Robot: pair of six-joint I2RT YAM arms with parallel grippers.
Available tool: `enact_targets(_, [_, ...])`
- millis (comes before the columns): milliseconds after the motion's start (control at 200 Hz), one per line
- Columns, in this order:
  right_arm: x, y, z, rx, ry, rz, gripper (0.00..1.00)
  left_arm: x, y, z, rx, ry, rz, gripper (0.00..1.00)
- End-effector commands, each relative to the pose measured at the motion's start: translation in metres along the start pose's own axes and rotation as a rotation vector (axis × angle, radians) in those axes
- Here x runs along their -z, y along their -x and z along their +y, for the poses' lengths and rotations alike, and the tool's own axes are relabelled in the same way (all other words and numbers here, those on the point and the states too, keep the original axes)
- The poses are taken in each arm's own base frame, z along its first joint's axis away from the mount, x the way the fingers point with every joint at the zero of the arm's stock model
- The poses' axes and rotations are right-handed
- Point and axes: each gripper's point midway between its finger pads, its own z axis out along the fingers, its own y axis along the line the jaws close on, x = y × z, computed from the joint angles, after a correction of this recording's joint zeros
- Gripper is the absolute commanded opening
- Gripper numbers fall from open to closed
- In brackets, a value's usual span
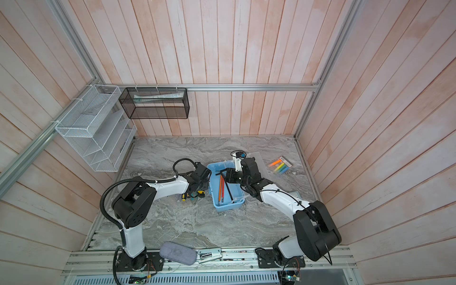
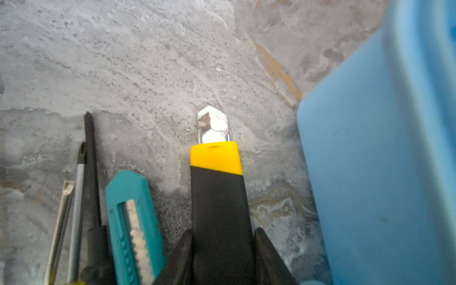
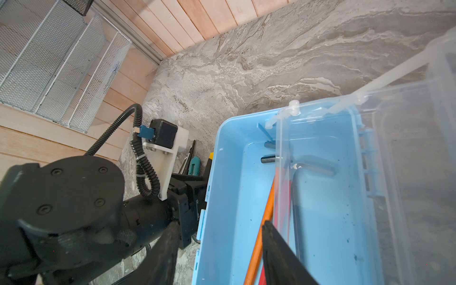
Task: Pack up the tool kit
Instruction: 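Lift the yellow-black utility knife with the left gripper and carry it toward the box, then lower the knife into the box and release while the right gripper shifts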
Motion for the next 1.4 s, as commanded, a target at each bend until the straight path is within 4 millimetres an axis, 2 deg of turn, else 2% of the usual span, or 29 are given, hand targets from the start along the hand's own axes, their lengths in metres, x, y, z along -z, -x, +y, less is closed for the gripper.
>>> enact_targets(0, [0.000, 0.005, 0.007, 0.000, 0.021, -0.008, 0.53, -0.005, -0.030, 0.011, -0.014, 0.026, 0.089, 0.37])
enact_targets(210, [0.002, 0.008, 0.010, 0.003, 0.024, -0.018, 0.53, 0.009, -0.016, 0.010, -0.007, 0.000, 0.058, 0.34])
enact_targets(495, [0.008, 0.015, 0.016, -0.006, 0.040, -0.045, 0.53, 0.054, 0.010, 0.012, 0.064, -0.056, -0.041, 0.34])
enact_targets(620, [0.016, 0.024, 0.021, -0.011, 0.049, -0.081, 0.53, 0.081, 0.024, 0.006, 0.114, -0.114, -0.104, 0.33])
enact_targets(735, [0.033, 0.039, 0.026, -0.015, 0.051, -0.146, 0.53, 0.112, 0.041, -0.013, 0.174, -0.239, -0.175, 0.33])
enact_targets(840, [0.055, 0.056, 0.027, -0.016, 0.036, -0.224, 0.53, 0.139, 0.056, -0.043, 0.223, -0.395, -0.225, 0.33])
enact_targets(970, [0.077, 0.069, 0.022, -0.010, 0.000, -0.284, 0.53, 0.157, 0.068, -0.081, 0.263, -0.552, -0.240, 0.33])
enact_targets(1160, [0.095, 0.077, 0.011, -0.017, -0.038, -0.324, 0.53, 0.156, 0.078, -0.130, 0.279, -0.690, -0.223, 0.33])
enact_targets(1280, [0.102, 0.076, 0.007, -0.025, -0.042, -0.338, 0.54, 0.151, 0.087, -0.151, 0.261, -0.716, -0.219, 0.33])
enact_targets(1395, [0.105, 0.074, 0.004, -0.030, -0.046, -0.344, 0.54, 0.139, 0.090, -0.163, 0.260, -0.721, -0.201, 0.33])
